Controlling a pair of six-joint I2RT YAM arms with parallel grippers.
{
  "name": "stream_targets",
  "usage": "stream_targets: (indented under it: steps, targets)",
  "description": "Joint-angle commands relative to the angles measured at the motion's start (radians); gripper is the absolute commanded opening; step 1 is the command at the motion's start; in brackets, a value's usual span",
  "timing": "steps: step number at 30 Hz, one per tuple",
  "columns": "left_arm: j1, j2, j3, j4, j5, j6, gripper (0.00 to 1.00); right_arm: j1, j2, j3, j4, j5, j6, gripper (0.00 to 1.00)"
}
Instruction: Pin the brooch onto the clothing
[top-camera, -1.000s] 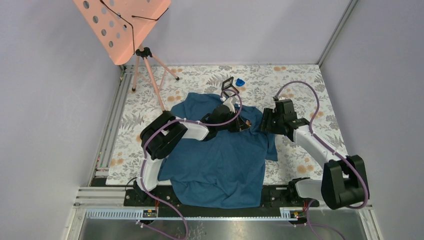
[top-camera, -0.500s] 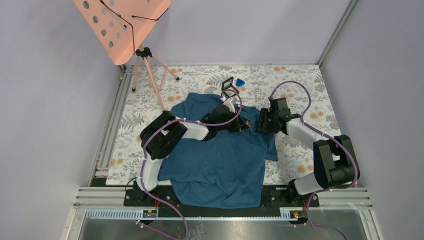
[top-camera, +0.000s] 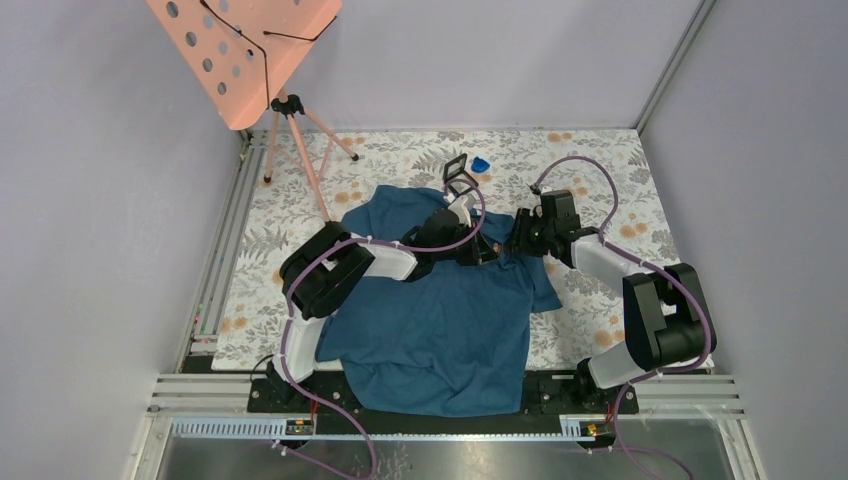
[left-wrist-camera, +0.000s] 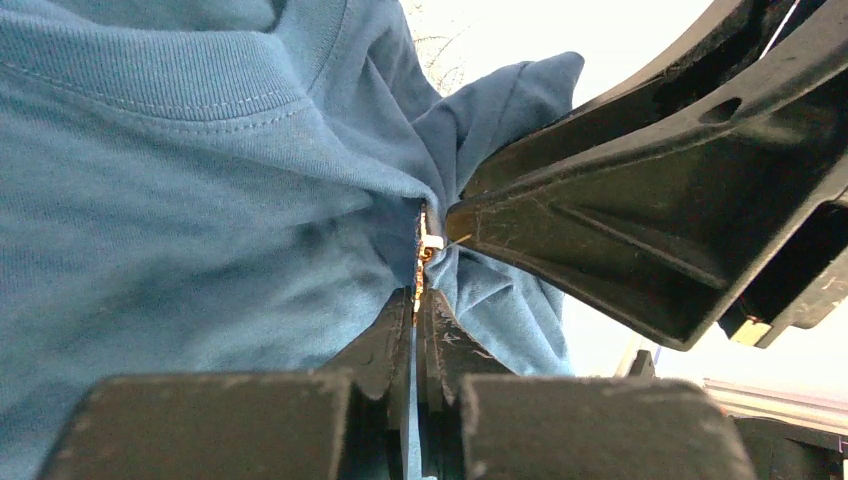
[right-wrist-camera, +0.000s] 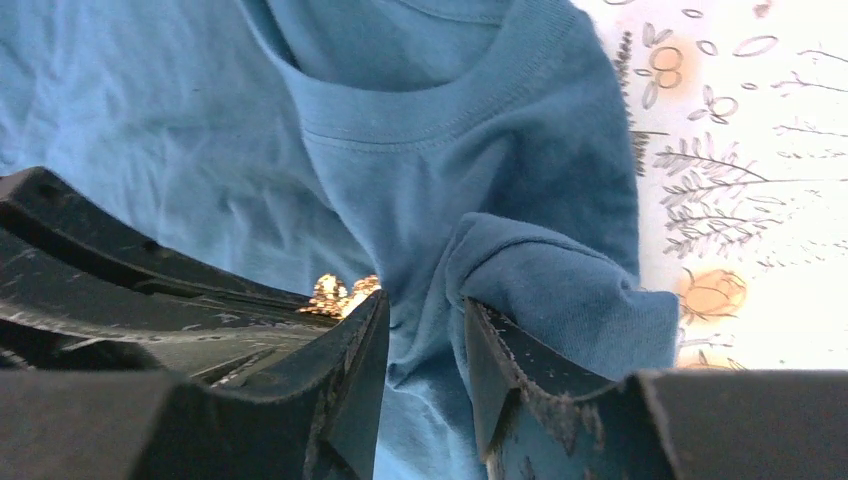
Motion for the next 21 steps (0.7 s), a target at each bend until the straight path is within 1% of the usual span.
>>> stream_targets:
  steps: [1, 10, 18, 21]
  targets:
    - [0.006, -0.003, 0.034, 0.066, 0.046, 0.018, 0.0, -0.007, -0.004, -0.008, 0.085, -0.087, -0.006, 0.4]
    - [0.019, 0.004, 0.026, 0.122, 0.101, 0.008, 0.0, -0.008, 0.021, -0.011, 0.084, -0.124, -0.002, 0.33]
    - [0.026, 0.004, 0.021, 0.145, 0.149, 0.014, 0.0, -0.013, 0.01, -0.029, 0.097, -0.109, 0.02, 0.31]
    - [0.028, 0.004, 0.019, 0.147, 0.158, 0.006, 0.0, -0.016, -0.014, -0.045, 0.102, -0.076, 0.036, 0.33]
